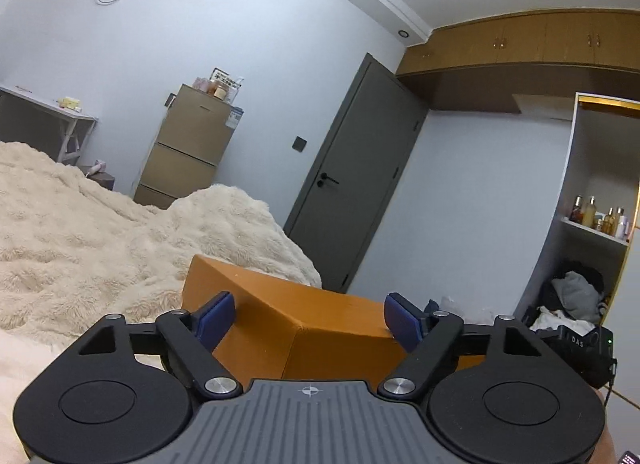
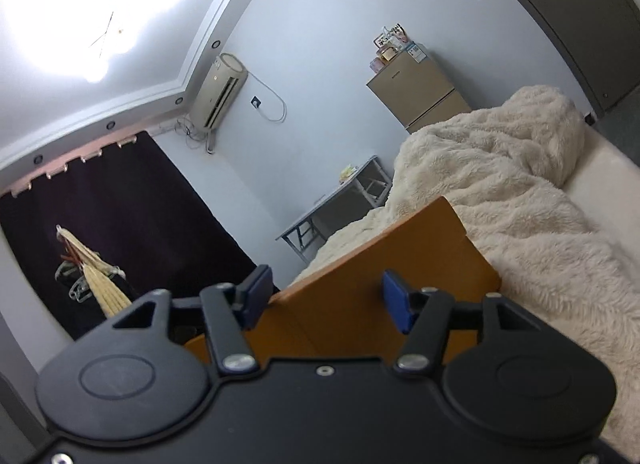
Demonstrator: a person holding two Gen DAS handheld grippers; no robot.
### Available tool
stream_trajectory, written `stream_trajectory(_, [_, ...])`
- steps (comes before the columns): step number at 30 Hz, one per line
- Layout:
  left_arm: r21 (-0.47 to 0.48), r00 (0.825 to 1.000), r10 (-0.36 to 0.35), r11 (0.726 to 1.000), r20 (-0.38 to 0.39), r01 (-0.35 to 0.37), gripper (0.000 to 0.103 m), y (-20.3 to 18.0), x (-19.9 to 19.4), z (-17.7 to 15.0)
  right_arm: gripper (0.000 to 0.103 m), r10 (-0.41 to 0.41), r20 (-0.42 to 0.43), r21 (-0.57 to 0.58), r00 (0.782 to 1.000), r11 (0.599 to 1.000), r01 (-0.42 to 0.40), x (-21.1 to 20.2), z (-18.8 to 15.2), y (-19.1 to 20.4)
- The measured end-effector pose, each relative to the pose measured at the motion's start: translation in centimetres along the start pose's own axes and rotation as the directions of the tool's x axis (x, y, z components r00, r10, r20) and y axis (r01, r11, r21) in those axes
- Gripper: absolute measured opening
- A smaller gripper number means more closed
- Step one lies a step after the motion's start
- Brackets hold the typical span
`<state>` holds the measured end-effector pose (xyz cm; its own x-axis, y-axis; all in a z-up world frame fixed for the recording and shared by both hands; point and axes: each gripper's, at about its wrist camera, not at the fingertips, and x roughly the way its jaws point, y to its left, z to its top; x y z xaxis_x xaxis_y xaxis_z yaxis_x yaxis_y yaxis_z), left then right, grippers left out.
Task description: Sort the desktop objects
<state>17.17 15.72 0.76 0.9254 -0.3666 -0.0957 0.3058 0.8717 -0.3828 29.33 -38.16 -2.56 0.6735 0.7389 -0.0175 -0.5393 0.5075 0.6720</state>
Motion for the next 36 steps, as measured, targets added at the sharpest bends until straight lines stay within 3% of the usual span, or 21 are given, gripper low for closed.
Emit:
stream_trajectory(17, [0.003, 1.0, -0.007, 1.0, 0.015, 0.007, 0.075, -0.6, -0.3, -0.7, 0.056, 0.009, 0.018, -0.029, 1.0, 1.0, -0.009, -1.4, -1.4, 0.8])
stream_trajectory(19, [-0.016, 1.0, -0.024, 1.0, 0.015, 0.024, 0.081, -0.3, -0.4, -0.6, 0.059, 0.017, 0.028, -0.028, 0.999, 0.999, -0.017, -1.4, -1.3, 0.8])
stream_trajectory(22, [-0.004, 0.998, -0.064, 0.998, 0.027, 0.064, 0.082, 0.1, -1.0, -0.9, 0.064, 0.066, 0.031, -0.04, 0.997, 0.997, -0.065, -1.4, -1.4, 0.3])
stream_trajectory(28, [0.04, 0.994, -0.095, 0.995, 0.048, 0.093, 0.093, 0.0, -1.3, -2.0, 0.068, 0.078, -0.001, -0.171, 0.997, 0.982, -0.077, -2.0, -2.2, 0.8])
stream_trajectory(30, [0.05, 0.995, -0.077, 0.996, 0.059, 0.074, 0.093, -0.4, -1.1, -2.0, 0.066, 0.066, 0.005, -0.186, 0.998, 0.98, -0.064, -2.0, -2.3, 1.2])
stream_trajectory(32, [0.054, 0.996, -0.058, 0.997, 0.071, 0.054, 0.093, -0.7, -0.9, -1.9, 0.053, 0.033, 0.011, -0.203, 0.999, 0.979, -0.031, -1.9, -2.2, 1.8])
stream_trajectory(36, [0.001, 0.993, -0.065, 0.998, 0.103, 0.065, 0.091, -0.6, -0.9, -0.8, 0.051, 0.01, 0.048, -0.229, 0.999, 0.973, 0.001, -2.0, -1.7, 3.2])
